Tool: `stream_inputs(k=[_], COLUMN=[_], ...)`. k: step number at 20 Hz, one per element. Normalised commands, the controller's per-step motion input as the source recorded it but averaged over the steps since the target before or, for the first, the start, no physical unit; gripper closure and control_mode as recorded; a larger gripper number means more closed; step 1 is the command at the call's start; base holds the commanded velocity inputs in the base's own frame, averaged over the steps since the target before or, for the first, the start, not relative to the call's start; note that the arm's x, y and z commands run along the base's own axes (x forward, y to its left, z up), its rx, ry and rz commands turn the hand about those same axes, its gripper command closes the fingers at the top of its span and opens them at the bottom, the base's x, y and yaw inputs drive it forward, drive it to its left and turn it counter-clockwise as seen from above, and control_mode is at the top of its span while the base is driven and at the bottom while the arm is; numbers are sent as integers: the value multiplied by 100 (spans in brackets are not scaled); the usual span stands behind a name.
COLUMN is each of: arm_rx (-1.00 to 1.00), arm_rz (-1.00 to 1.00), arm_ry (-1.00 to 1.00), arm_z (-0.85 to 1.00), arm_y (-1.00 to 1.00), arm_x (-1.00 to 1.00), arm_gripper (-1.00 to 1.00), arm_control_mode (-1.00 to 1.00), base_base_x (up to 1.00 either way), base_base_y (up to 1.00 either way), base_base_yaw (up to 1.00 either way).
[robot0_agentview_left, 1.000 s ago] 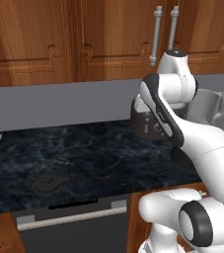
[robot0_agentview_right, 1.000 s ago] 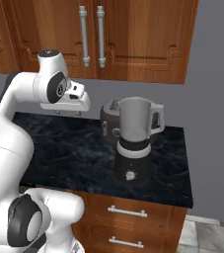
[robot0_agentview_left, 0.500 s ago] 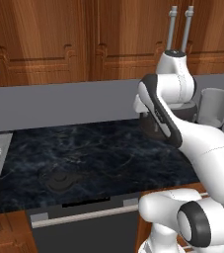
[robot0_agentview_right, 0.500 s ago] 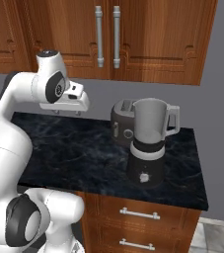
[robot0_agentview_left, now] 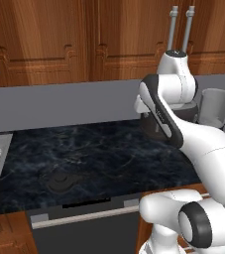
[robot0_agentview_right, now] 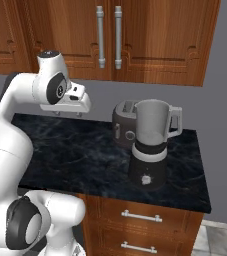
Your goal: Close the lid blender by securely placing the lid on top.
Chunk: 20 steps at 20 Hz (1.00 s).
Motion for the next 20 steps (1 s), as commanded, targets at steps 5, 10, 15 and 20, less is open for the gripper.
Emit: stream_inputs(k=[5, 10, 15, 20], arm_rx=[0, -3, -13, -7], arm_rz=[0, 0, 10, 19], arm_ry=[0, 0, 0, 8], arm_z=[0, -51, -100, -95], arm_y=[0, 31, 100, 100], arm_x=[0, -31, -84, -45], arm_gripper=[-100, -100, -100, -100], arm_control_mode=[100, -100, -100, -100], base_base_x=[0, 0, 0, 0], base_base_y=[0, 0, 0, 0], base_base_yaw=[0, 0, 0, 0])
